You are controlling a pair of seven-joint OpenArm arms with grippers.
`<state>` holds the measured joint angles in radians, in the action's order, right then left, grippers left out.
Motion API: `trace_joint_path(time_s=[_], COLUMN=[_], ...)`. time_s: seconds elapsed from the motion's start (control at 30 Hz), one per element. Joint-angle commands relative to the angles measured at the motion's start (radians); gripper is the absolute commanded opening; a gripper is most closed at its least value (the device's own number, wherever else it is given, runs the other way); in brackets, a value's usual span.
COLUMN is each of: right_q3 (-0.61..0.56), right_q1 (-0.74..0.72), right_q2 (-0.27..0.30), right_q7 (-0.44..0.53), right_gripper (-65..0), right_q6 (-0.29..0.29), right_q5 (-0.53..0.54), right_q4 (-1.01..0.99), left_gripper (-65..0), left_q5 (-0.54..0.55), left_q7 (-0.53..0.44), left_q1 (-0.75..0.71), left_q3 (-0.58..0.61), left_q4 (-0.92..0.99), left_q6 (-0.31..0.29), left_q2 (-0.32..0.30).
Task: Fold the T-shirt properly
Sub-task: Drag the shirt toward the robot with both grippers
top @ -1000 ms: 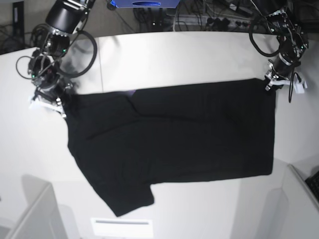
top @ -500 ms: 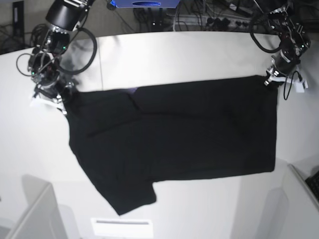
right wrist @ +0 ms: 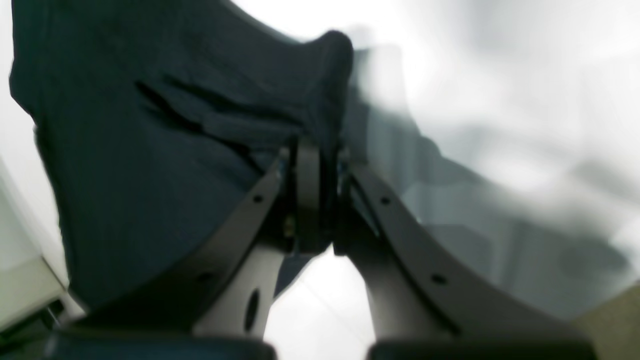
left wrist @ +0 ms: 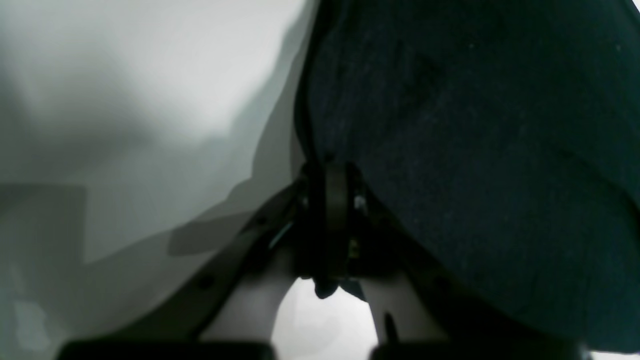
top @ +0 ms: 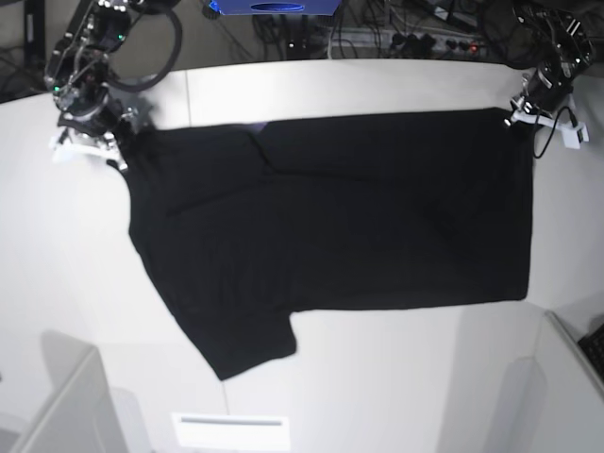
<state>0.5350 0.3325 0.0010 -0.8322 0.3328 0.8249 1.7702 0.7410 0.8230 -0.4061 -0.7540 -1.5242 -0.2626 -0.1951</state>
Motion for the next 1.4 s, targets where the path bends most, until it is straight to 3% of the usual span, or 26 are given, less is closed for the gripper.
trace_joint_path(time_s=[0.0,0.13,0.53,1.3,1.37], right_q3=[0.003,0.004,0.004,0.004,0.004], right_q1=[0.02,0.084,0.215,0.238,0.236], right_q2=[0.009,0.015,0.014,0.015,0.015], right_q7=[0.004,0.006,0.006,0.004,0.003], right_gripper=[-65.0,-65.0,-65.0,-65.0,-58.4], right_q6=[-0.002,-0.002,-0.002,-0.002,-0.002], right_q5=[0.037,0.107,0.106,0.106,0.106], right_q4=[0.018,0.021,0.129,0.135,0.135], left_gripper=[-65.0,-65.0,-65.0,-65.0,-62.9], left_q5=[-0.024,-0.024,-0.025,-0.025,-0.025], left_q7=[0.028,0.028,0.028,0.028,0.028], left_q1=[-0.024,-0.063,-0.146,-0.181,-0.181], left_q3=[-0.006,-0.006,-0.008,-0.048,-0.085], left_q4=[-0.006,-0.049,-0.126,-0.117,-0.117], left_q6=[0.012,0.012,0.012,0.012,0.012], left_q2=[-0.011,-0.01,-0.024,-0.02,-0.019])
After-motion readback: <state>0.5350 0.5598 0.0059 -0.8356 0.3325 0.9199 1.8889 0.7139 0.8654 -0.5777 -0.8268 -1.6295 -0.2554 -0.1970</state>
